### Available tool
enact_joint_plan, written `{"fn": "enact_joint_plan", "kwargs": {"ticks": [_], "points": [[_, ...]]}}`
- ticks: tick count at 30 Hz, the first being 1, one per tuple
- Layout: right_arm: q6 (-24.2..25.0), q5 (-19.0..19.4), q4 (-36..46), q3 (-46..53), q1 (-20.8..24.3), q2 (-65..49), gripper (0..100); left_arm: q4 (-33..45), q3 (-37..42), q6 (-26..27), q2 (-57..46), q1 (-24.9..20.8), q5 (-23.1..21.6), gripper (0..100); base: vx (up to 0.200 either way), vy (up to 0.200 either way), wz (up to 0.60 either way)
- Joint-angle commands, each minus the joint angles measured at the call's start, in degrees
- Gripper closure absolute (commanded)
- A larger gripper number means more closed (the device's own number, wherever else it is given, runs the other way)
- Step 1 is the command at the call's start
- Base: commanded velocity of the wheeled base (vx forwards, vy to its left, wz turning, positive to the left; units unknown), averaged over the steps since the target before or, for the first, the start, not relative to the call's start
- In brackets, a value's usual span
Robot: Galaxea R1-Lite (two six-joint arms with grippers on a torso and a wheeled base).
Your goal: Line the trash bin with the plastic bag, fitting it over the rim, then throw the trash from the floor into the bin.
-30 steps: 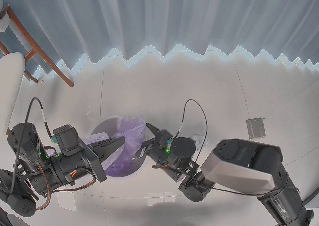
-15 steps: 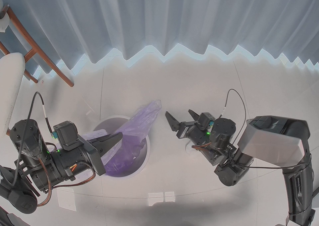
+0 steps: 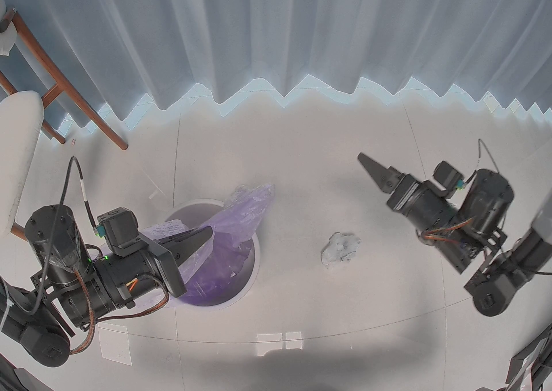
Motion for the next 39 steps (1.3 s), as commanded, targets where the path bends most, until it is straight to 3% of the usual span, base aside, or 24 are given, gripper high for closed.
{"fn": "enact_joint_plan", "kwargs": {"ticks": [1,2,4,8,11,13,14,15,18,21,26,30,32,33,35,39], "points": [[0.99,3.06,14.2,3.04,-2.44,-24.02,0,-10.06,0.51,-0.4,9.79,-0.91,2.93,100,0.0,0.0,0.0],[1.17,3.14,14.47,2.95,-2.53,-24.2,0,-10.59,0.51,-0.4,10.06,-0.91,3.02,100,0.0,0.0,0.0],[3.45,3.5,18.07,0.23,-2.0,-27.89,0,-19.2,1.22,-0.31,14.71,-1.97,4.86,100,0.0,0.0,0.0],[4.42,3.5,23.7,-1.18,0.81,-31.23,0,-18.85,1.74,-0.4,15.42,-3.46,5.48,100,0.0,0.0,0.0],[9.34,3.94,30.02,-2.15,0.98,-32.11,0,-18.85,4.38,-0.23,13.57,-3.99,5.13,100,0.0,0.0,0.0],[9.34,3.94,30.02,-2.15,0.98,-32.11,0,-18.85,4.38,-0.23,13.57,-3.99,5.13,100,0.0,0.0,0.0],[19.98,5.87,35.74,-4.43,1.25,-31.4,0,-18.76,8.25,-0.23,10.5,-5.22,5.04,100,0.0,0.0,0.0],[24.02,7.45,37.5,-4.08,2.13,-30.7,0,-18.5,8.95,0.3,10.14,-5.22,5.04,100,0.0,0.0,0.0],[28.06,11.14,38.55,-1.36,8.02,-24.2,0,-18.76,9.92,4.34,10.76,-4.17,4.42,100,0.0,0.0,0.0],[28.06,10.35,33.89,0.67,9.95,-20.77,0,-18.85,12.29,8.74,11.02,-3.11,1.35,100,0.0,0.0,0.0],[27.8,8.95,30.55,4.36,15.49,-16.99,0,-18.85,14.57,16.12,10.41,0.05,-8.85,100,0.0,0.0,0.0],[26.92,6.66,29.85,5.24,15.84,-12.77,0,-18.41,15.19,20.16,10.85,0.14,-9.81,100,0.0,0.0,0.0],[22.17,2.44,28.97,5.41,15.49,-9.34,0,-18.23,16.42,21.22,11.02,0.05,-11.4,100,0.0,0.0,0.0],[22.17,2.44,28.97,5.41,15.49,-9.34,0,-18.23,16.42,21.22,11.02,0.05,-11.4,100,0.0,0.0,0.0],[16.9,-2.48,27.04,6.47,15.93,-5.56,0,-17.62,16.77,22.36,11.2,0.14,-13.07,100,0.0,0.0,0.0],[13.56,-5.56,22.99,8.05,17.42,-1.96,0,-14.72,16.77,25.35,12.08,0.14,-14.56,100,0.0,0.0,0.0]]}}
